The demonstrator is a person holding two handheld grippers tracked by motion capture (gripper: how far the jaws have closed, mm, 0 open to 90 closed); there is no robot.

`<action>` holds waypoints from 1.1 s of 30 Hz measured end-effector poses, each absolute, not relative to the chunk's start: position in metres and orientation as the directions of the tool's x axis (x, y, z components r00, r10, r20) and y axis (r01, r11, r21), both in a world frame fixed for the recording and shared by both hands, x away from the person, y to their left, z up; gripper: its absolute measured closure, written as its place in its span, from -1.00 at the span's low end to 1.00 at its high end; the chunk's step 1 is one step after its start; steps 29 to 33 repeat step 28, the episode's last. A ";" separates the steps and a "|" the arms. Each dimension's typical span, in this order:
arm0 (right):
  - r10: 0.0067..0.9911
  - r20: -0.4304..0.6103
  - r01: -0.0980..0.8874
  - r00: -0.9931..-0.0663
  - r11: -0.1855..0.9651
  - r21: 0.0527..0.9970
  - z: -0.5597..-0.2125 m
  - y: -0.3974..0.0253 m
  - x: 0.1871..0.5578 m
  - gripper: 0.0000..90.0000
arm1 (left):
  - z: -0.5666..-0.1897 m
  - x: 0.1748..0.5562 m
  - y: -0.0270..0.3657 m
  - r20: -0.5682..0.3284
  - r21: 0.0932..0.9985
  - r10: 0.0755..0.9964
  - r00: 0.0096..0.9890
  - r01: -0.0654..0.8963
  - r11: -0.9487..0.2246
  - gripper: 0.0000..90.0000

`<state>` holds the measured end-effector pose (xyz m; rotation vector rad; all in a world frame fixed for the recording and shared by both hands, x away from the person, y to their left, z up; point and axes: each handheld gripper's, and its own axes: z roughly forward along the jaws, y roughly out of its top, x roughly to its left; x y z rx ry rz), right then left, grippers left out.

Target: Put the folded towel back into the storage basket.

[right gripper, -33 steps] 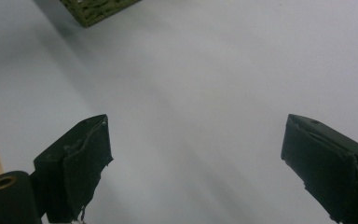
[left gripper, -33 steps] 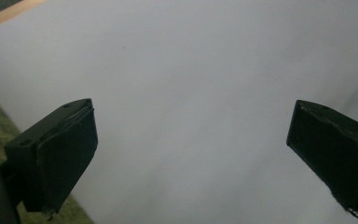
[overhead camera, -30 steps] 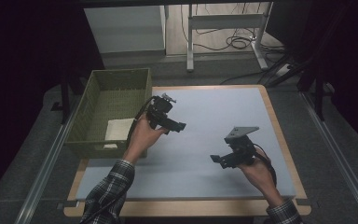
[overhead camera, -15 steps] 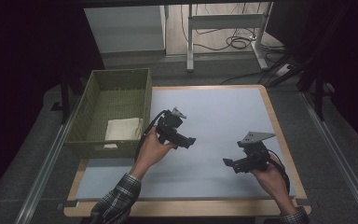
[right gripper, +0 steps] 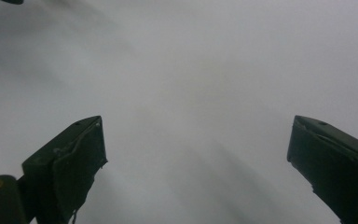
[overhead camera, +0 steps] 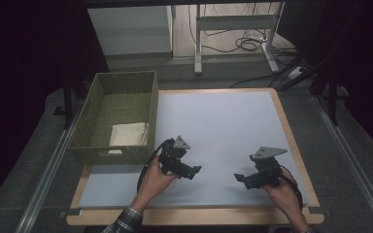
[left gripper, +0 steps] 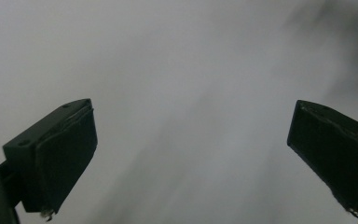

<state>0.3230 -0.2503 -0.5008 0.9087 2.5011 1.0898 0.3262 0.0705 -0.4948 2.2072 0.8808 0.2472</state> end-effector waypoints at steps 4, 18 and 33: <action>0.640 0.003 0.442 -0.768 0.526 0.727 -0.507 -0.250 0.322 -0.93 | -0.504 0.319 0.075 -0.101 0.703 0.668 0.737 0.528 -0.477 -0.96; 0.636 -0.024 0.442 -0.771 0.562 0.700 -0.533 -0.241 0.318 -0.94 | -0.546 0.297 0.089 -0.055 0.694 0.693 0.719 0.527 -0.491 -0.97; 0.642 -0.044 0.436 -0.765 0.567 0.698 -0.534 -0.239 0.315 -0.94 | -0.548 0.295 0.088 -0.034 0.696 0.694 0.719 0.516 -0.500 -0.99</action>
